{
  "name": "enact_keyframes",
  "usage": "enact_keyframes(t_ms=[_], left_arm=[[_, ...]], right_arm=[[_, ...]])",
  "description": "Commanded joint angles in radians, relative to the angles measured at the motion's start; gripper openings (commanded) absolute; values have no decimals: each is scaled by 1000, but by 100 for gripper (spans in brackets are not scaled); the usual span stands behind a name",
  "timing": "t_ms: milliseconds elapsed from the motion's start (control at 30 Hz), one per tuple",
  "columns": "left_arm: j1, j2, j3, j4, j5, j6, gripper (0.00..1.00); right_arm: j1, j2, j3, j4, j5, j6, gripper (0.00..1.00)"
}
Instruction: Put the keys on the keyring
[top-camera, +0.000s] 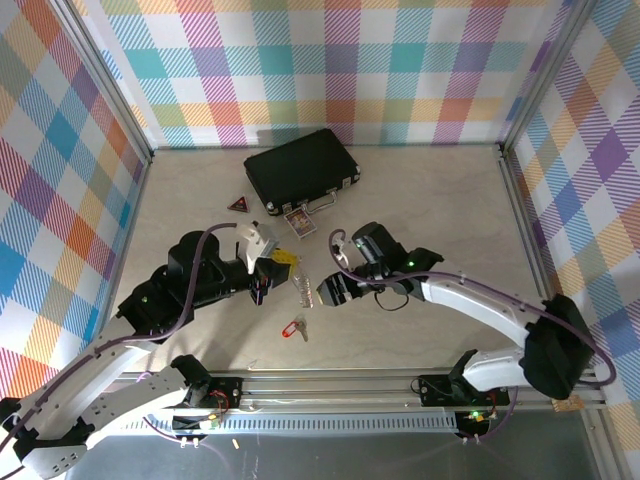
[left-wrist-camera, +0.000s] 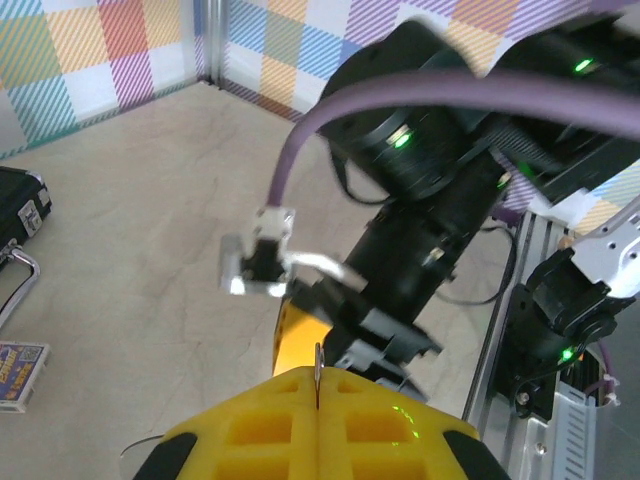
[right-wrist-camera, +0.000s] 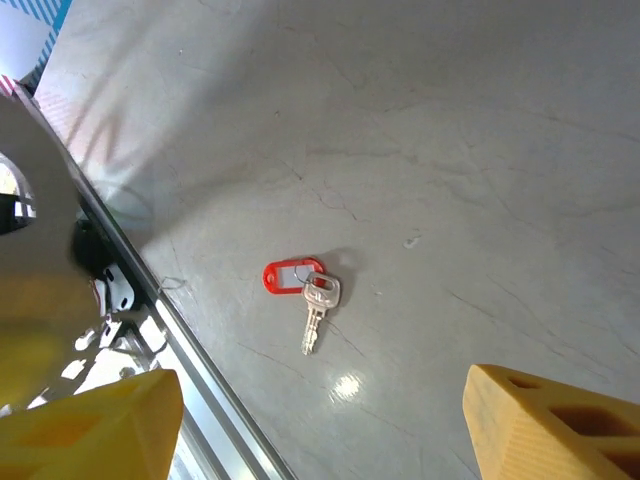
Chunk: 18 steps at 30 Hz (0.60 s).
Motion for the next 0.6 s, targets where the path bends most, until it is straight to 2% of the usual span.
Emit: enact_keyframes(t_ms=[0,200,400,567], left_arm=[[2,-24,-19,38,-6,-28,0],[3,-50,-55,49,-36,-46,0],[3,-92,-104,85,0,-101,0],[3,-165,-173,102,-15,-183,0]], right_arm=[[2,86,4,101,-101,35,72],[51,260,64,166,-161,14,68],[87,358,84,230,-164,-47,67],[125,451,190,107,-122,-124,67]])
